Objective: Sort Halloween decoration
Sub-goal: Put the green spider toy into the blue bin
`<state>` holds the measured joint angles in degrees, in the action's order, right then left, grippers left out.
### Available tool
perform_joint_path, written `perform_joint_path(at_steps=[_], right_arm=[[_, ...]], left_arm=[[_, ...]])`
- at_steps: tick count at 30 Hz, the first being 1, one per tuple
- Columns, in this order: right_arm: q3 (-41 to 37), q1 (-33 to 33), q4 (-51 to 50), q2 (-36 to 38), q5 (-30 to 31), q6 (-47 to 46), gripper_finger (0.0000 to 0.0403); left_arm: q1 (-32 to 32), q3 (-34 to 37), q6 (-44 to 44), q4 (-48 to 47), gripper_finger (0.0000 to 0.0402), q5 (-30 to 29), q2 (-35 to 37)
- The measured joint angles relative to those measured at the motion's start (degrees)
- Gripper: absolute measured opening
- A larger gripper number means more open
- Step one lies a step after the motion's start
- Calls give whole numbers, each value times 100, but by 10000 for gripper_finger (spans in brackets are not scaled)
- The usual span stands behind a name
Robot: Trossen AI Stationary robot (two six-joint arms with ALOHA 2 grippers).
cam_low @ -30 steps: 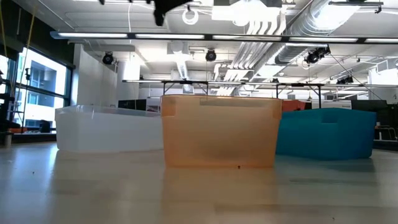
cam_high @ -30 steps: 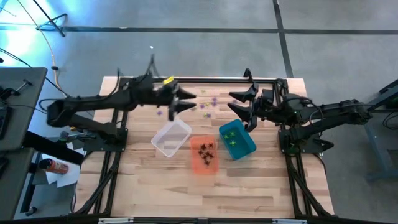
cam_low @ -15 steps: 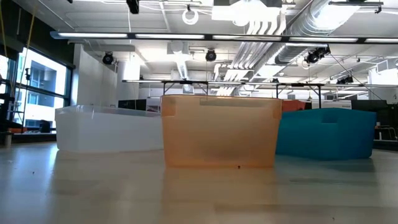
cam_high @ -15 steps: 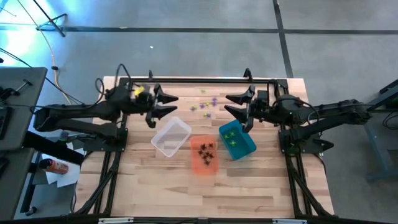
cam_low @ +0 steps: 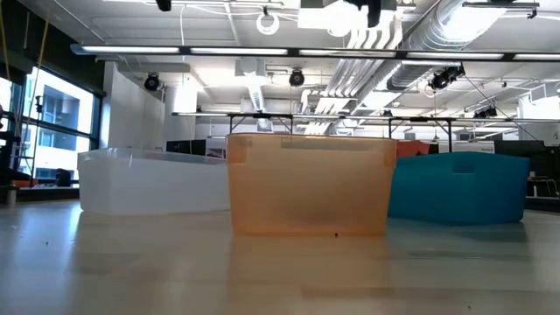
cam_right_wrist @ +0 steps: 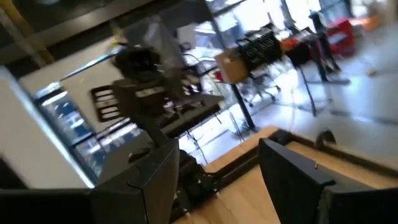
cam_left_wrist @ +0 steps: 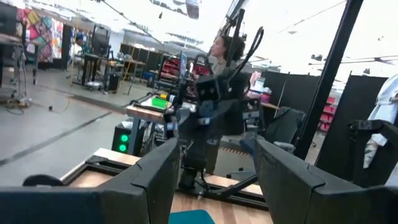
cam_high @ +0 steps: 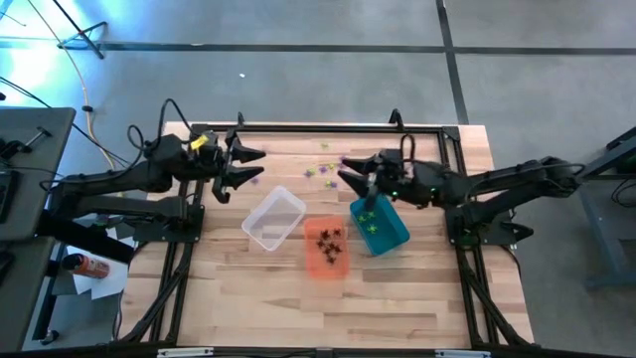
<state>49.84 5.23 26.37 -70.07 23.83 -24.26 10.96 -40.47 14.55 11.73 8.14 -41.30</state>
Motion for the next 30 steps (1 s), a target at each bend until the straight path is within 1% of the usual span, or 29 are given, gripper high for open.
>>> perform_joint_path(at_steps=[2, 4, 6, 9, 13, 16, 18, 21, 23, 26, 28, 30], right_arm=[[1, -2, -70, -144, 302, -519, 215], [157, -91, -635, -271, 533, -1121, 215], [517, -282, -1759, -407, 513, -1710, 215], [1325, -733, -3812, -788, 126, -2201, 215], [2237, -1453, -6392, -1372, 5, -2333, 215], [2396, -2099, -7503, -1663, 21, -2306, 215], [2206, -2560, -7712, -1751, -90, -2168, 215], [1679, -3262, -7567, -1814, -591, -1750, 215], [1307, -3754, -7255, -1816, -915, -1581, 215], [857, -4446, -6873, -1816, -1438, -1644, 215], [656, -4765, -6486, -1816, -1692, -1687, 215], [530, -4923, -6158, -1820, -1817, -1594, 215]], left_arm=[[0, 0, -22, -65, 190, 7, 90], [1, 0, -49, -70, 190, -12, 125], [0, 0, -196, -78, 190, -99, 153], [1, -2, -358, -70, 190, -300, 150], [2, -2, -429, -67, 190, -721, 149], [0, -2, -405, -75, 190, -1044, 146], [2, -2, -296, -69, 190, -1238, 146], [1, -2, -59, -72, 190, -1500, 146], [0, -2, 168, -73, 190, -1528, 146], [0, -2, 456, -73, 190, -1527, 146], [0, -2, 481, -73, 190, -1529, 146], [0, -2, 434, -75, 190, -1579, 146]])
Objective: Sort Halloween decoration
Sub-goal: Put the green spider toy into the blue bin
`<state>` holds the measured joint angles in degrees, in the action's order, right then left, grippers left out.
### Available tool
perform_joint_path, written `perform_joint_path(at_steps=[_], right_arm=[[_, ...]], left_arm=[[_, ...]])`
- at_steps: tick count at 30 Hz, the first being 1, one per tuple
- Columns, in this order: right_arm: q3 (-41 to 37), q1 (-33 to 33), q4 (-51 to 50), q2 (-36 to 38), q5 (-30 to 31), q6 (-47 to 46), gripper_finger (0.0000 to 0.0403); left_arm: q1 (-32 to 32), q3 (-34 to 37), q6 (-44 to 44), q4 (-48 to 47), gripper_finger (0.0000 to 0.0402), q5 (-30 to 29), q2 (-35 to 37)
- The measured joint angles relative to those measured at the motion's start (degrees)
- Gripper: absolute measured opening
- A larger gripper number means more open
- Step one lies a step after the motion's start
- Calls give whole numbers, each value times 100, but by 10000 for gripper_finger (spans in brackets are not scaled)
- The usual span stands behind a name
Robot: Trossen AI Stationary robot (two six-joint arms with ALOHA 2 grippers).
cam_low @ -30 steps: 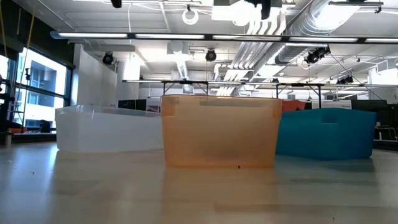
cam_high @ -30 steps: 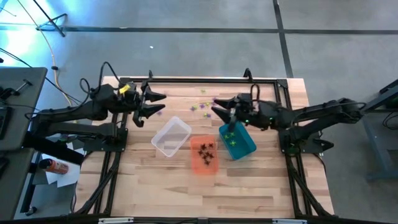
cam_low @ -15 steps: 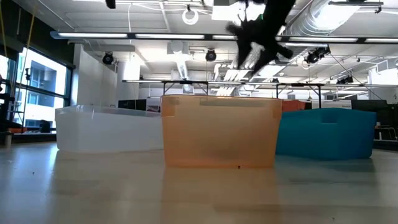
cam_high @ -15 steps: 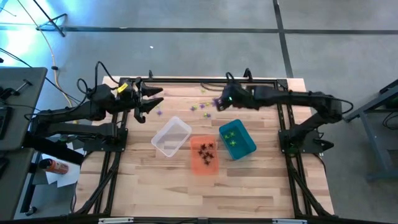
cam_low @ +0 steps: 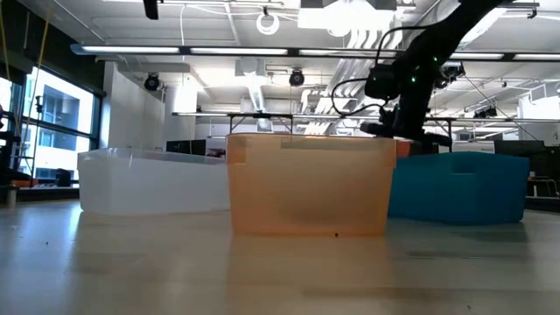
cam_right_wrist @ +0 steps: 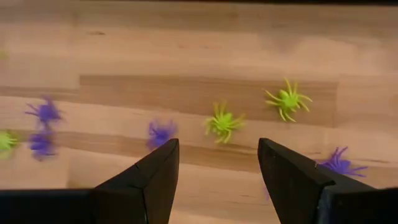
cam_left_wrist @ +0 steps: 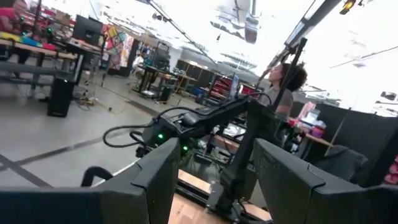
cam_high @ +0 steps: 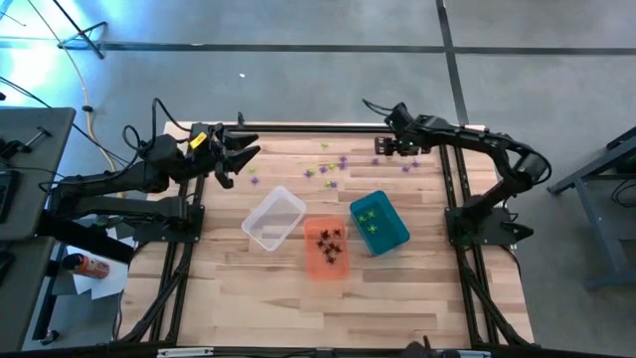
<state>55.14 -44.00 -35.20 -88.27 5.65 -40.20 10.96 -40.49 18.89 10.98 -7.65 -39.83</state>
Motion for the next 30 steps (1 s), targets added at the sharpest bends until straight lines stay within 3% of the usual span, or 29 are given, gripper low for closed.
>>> perform_joint_path(at_steps=[14, 23, 26, 30], right_arm=[[-47, -139, 756, -1124, -59, -756, 215], [-31, -58, 678, -1257, 221, -923, 213], [-35, -27, 643, -1261, 250, -933, 190], [-38, 38, 568, -1263, 392, -885, 117]], left_arm=[[0, 0, -305, -184, 190, -58, 0], [0, 0, -307, -645, 190, -45, 0], [0, 0, -307, -665, 190, -45, 0], [0, 0, -307, -674, 190, -44, 0]])
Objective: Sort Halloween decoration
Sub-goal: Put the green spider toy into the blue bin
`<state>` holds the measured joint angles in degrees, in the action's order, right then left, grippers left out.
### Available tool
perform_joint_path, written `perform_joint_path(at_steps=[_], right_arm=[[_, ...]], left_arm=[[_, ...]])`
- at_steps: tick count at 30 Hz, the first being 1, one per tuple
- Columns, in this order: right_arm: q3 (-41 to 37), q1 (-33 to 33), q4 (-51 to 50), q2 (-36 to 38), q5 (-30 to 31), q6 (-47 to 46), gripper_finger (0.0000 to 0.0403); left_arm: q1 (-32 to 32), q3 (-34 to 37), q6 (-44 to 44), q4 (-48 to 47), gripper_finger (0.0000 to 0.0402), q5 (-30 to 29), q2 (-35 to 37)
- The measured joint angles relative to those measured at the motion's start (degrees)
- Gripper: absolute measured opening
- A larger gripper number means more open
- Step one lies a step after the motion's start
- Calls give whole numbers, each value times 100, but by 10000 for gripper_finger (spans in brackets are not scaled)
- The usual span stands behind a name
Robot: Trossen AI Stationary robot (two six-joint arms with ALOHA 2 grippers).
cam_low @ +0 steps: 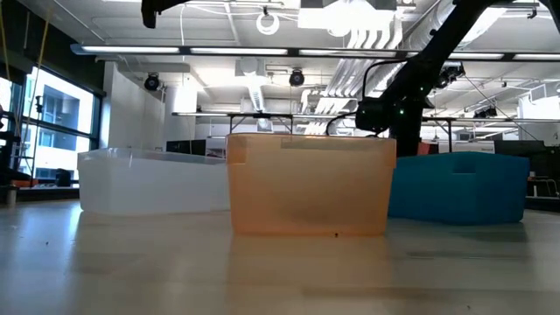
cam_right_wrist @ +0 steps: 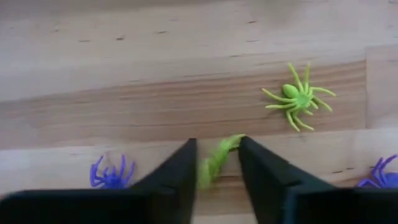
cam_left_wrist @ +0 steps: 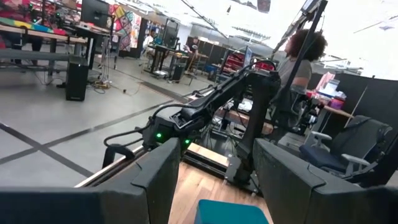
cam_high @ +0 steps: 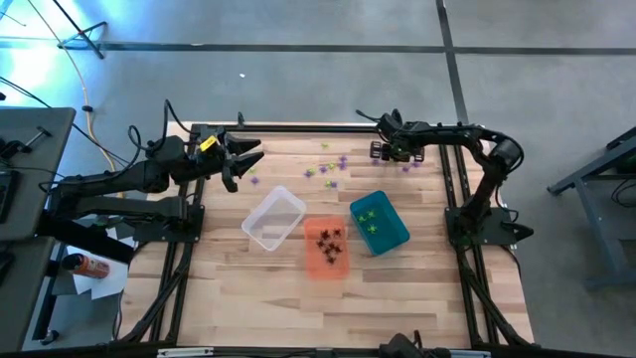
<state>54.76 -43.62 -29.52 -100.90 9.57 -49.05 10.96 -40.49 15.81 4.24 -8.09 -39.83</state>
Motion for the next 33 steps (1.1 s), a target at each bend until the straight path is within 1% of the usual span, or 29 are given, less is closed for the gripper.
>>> perform_joint_path(at_steps=[3, 4, 5, 9, 11, 13, 17, 19, 21, 23, 26, 30, 33], right_arm=[[-14, 63, -11, 68, -24, 226, 38], [-22, 105, -8, 136, -74, 332, 20], [-24, 144, 15, 251, -102, 439, 12], [-22, 349, 142, 1014, -94, 792, 16], [-22, 504, 431, 1572, -187, 1302, 7], [-17, 697, 837, 2183, -578, 1984, 6], [-17, 1127, 1530, 3315, -1592, 3255, 12], [-15, 1376, 1932, 3791, -1961, 3535, 11], [-13, 1652, 2331, 4152, -2205, 3613, 7], [-13, 1962, 2752, 4410, -2335, 3628, 4], [-9, 2472, 3190, 4622, -2364, 3900, 3], [-9, 3044, 3315, 4605, -2316, 4387, 3], [-9, 3256, 3292, 4523, -2016, 4457, 3]], left_arm=[[0, 0, 0, -2, 190, 1, 0], [0, 0, 0, -1, 190, 1, 0], [0, 0, 0, -1, 190, 1, 0], [0, 0, 0, -3, 190, -1, 0], [0, 0, 0, -1, 190, -1, 0], [0, 0, 0, -2, 190, -1, 0], [0, 0, -172, -1, 190, -16, 0], [0, 0, -244, -1, 190, -17, 0], [0, 0, -247, -1, 190, -17, 0], [0, 0, -249, 1, 190, -17, 0], [0, 0, -253, -1, 190, -17, 0], [0, 0, -253, -1, 190, -17, 0], [0, 0, -254, 1, 190, -18, 0]])
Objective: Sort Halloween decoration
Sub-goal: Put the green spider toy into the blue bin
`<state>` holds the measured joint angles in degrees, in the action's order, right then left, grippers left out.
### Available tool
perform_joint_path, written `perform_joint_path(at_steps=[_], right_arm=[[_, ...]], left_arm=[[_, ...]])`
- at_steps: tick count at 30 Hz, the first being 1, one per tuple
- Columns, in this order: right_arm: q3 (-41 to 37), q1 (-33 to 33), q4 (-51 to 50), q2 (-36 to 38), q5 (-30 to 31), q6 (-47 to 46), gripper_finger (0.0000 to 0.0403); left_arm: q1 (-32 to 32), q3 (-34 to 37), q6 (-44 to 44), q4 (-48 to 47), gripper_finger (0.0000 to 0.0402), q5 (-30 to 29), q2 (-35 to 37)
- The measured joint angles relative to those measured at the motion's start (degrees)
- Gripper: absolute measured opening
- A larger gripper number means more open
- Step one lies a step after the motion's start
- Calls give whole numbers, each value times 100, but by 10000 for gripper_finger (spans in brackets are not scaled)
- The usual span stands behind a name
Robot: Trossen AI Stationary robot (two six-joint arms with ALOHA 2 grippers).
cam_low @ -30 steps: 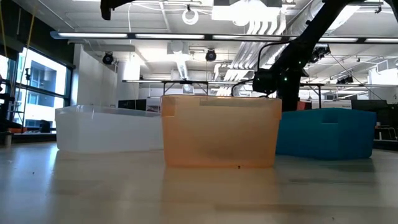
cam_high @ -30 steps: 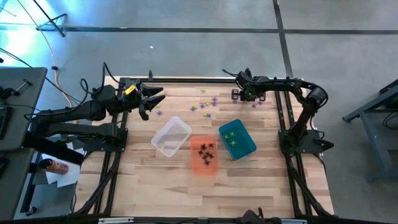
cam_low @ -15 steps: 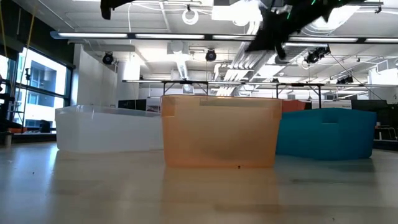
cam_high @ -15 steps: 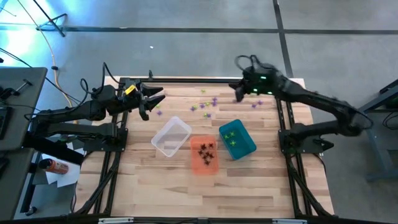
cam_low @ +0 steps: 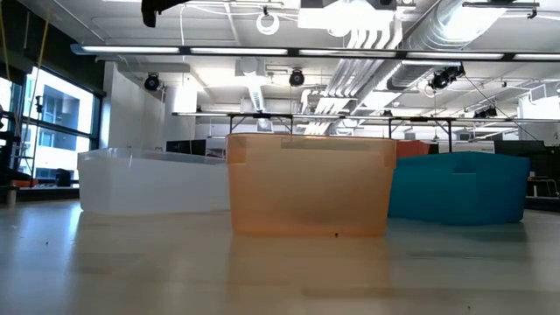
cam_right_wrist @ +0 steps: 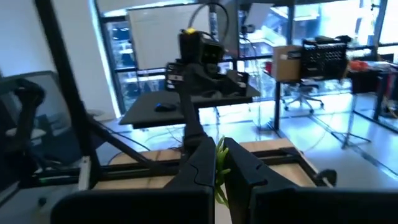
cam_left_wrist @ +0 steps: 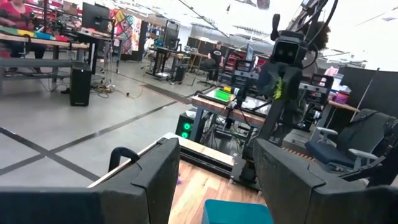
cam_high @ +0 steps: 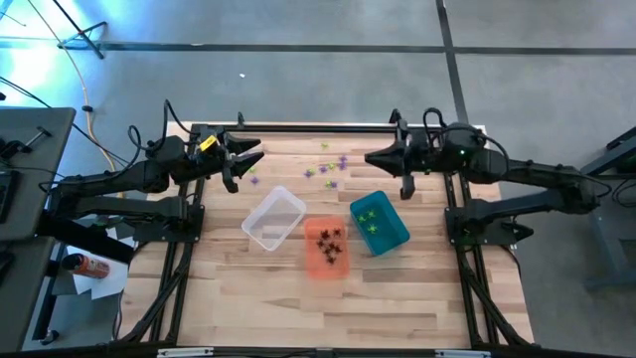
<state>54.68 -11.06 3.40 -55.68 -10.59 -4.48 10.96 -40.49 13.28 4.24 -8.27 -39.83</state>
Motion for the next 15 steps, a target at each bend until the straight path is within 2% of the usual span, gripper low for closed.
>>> perform_joint_path(at_steps=[5, 10, 15], right_arm=[[0, 62, -296, -59, 112, -733, 3], [-2, 61, -1802, -129, -228, -1607, 3], [0, 261, -3295, -682, -409, -2101, 3]], left_arm=[[0, 0, 2, -1, 190, -1, 0], [0, 0, 2, 0, 190, -1, 0], [0, 0, 2, -4, 190, -1, 0]])
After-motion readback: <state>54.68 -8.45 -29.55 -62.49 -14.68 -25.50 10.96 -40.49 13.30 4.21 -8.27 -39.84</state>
